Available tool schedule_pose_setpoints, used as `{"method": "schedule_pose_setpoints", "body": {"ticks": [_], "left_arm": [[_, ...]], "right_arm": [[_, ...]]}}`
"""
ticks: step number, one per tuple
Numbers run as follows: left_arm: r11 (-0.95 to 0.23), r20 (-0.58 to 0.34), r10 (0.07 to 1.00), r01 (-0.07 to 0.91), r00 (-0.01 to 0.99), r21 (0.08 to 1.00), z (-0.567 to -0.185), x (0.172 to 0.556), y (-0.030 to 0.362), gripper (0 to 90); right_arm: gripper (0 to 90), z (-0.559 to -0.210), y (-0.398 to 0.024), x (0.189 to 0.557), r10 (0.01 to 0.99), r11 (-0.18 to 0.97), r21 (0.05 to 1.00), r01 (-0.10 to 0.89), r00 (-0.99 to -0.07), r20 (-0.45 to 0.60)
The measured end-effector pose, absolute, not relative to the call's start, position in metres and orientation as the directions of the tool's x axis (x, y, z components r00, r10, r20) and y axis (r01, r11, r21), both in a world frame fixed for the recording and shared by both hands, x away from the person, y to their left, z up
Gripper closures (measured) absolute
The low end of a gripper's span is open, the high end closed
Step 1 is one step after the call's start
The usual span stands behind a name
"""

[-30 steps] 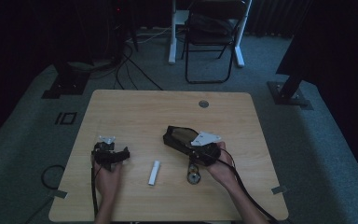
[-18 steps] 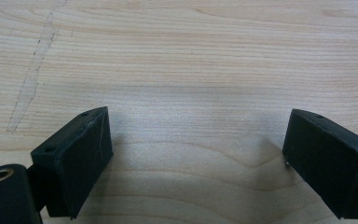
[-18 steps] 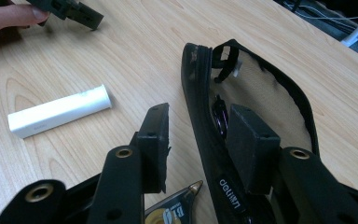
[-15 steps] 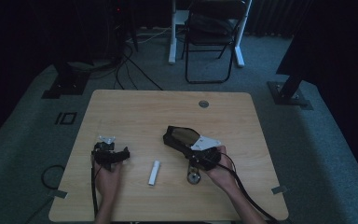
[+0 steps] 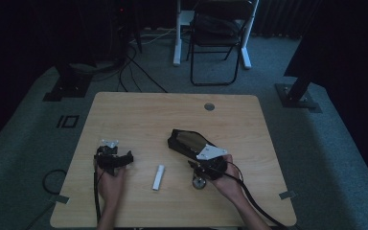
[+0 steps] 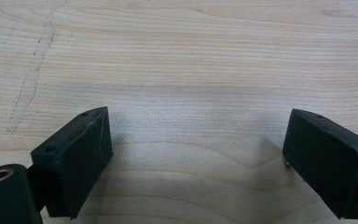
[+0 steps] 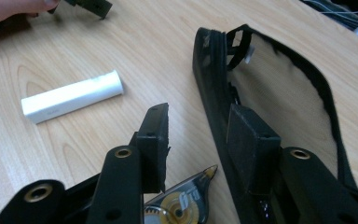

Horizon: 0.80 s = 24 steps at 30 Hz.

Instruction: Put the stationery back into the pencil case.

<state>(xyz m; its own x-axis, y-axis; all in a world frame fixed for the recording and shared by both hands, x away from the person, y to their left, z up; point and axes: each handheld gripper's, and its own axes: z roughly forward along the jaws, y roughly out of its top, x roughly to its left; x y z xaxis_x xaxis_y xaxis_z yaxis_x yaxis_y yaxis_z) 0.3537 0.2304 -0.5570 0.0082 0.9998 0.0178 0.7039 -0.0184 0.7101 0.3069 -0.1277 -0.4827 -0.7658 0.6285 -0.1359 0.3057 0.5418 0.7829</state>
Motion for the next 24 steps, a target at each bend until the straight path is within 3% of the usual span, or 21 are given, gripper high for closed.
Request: {"method": "schedule_pose_setpoints", "body": {"ticks": [24], "left_arm": [[-0.018,0.018,1.0,0.704,0.008,0.71,-0.557,0.354,0.23,8.3]], "right_arm": [[48.7,-0.509,-0.128,0.292,0.634,0.549,0.752,0.365,-0.768,-0.09]]}}
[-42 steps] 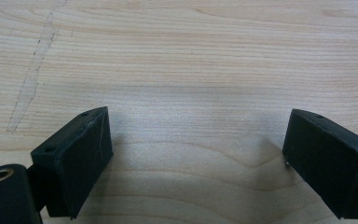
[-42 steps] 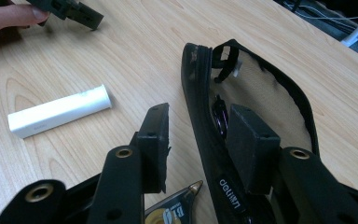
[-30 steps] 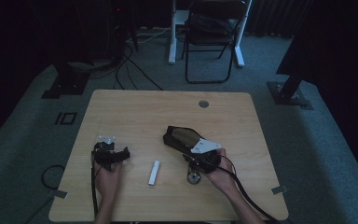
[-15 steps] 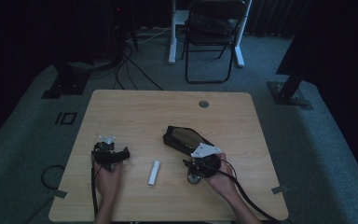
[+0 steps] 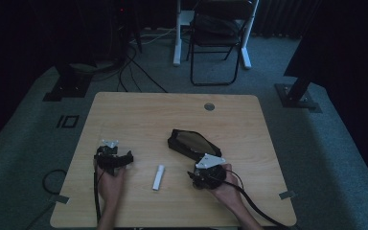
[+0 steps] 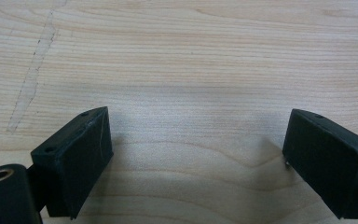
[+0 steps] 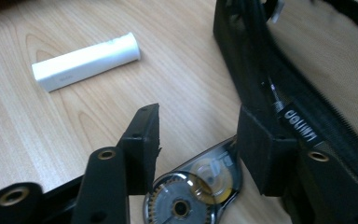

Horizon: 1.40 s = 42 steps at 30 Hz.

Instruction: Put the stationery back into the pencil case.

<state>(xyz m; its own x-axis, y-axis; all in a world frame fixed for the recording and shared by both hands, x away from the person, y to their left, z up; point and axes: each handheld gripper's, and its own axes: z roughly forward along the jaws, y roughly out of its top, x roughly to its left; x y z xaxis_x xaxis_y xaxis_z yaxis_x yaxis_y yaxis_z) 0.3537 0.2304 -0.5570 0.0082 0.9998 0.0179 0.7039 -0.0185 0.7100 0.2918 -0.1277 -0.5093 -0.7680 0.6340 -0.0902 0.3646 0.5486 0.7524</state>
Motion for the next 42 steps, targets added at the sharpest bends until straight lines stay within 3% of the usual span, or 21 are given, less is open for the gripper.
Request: {"method": "schedule_pose_setpoints", "body": {"ticks": [26,42], "left_arm": [[-0.019,0.018,1.0,0.704,0.008,0.71,-0.557,0.354,0.23,8.3],[-0.019,0.018,1.0,0.704,0.008,0.71,-0.557,0.354,0.23,8.3]], "right_arm": [[33.8,-0.537,-0.13,0.293,0.694,0.552,0.691,0.467,-0.716,-0.07],[41.2,-0.543,-0.133,0.293,0.674,0.568,0.671,0.478,-0.737,-0.046]]}}
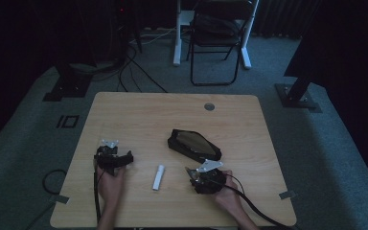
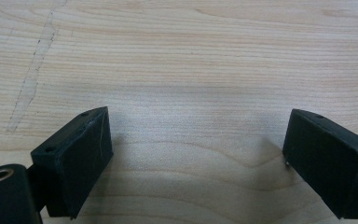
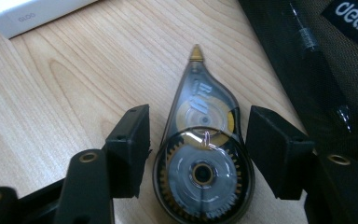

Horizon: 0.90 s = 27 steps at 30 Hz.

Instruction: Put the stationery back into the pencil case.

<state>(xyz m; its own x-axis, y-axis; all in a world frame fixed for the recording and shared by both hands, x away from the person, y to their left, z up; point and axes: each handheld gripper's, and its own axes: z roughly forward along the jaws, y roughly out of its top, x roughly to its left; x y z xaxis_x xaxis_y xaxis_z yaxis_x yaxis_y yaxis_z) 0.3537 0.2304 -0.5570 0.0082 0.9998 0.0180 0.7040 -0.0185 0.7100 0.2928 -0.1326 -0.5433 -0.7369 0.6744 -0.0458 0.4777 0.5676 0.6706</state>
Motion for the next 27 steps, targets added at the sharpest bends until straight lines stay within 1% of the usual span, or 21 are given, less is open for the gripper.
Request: {"method": "schedule_pose_setpoints", "body": {"ticks": [4,8,10,27], "left_arm": [[-0.018,0.018,1.0,0.704,0.008,0.71,-0.557,0.354,0.23,8.3],[-0.018,0.018,1.0,0.704,0.008,0.71,-0.557,0.354,0.23,8.3],[-0.018,0.018,1.0,0.704,0.008,0.71,-0.557,0.354,0.23,8.3],[-0.019,0.018,1.0,0.704,0.008,0.71,-0.557,0.354,0.23,8.3]], "right_arm": [[41.1,-0.543,-0.134,0.292,0.679,0.565,0.67,0.481,-0.733,-0.047],[37.4,-0.543,-0.136,0.29,0.674,0.573,0.667,0.477,-0.737,-0.051],[37.2,-0.544,-0.137,0.288,0.674,0.576,0.661,0.482,-0.737,-0.05],[38.2,-0.548,-0.145,0.29,0.679,0.577,0.645,0.501,-0.733,-0.038]]}}
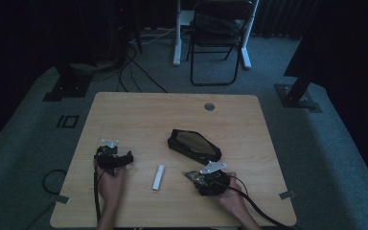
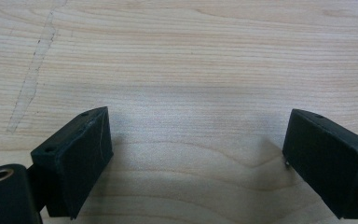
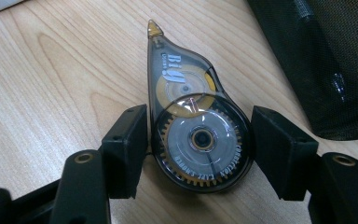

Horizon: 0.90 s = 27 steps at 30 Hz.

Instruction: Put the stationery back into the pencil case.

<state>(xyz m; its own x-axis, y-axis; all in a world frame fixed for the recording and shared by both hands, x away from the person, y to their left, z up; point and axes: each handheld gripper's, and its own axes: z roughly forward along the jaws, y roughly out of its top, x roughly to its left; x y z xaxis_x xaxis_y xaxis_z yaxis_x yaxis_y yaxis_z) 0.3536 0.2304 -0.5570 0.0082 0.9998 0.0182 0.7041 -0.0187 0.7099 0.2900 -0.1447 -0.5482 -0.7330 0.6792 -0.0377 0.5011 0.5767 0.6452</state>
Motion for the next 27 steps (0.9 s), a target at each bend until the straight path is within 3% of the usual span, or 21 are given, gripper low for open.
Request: {"method": "schedule_pose_setpoints", "body": {"ticks": [27], "left_arm": [[-0.018,0.018,1.0,0.704,0.008,0.71,-0.557,0.3537,0.2304,8.3]], "right_arm": [[41.7,-0.5471,-0.1466,0.2919,0.657,0.59,0.635,0.5,-0.753,-0.017]]}}
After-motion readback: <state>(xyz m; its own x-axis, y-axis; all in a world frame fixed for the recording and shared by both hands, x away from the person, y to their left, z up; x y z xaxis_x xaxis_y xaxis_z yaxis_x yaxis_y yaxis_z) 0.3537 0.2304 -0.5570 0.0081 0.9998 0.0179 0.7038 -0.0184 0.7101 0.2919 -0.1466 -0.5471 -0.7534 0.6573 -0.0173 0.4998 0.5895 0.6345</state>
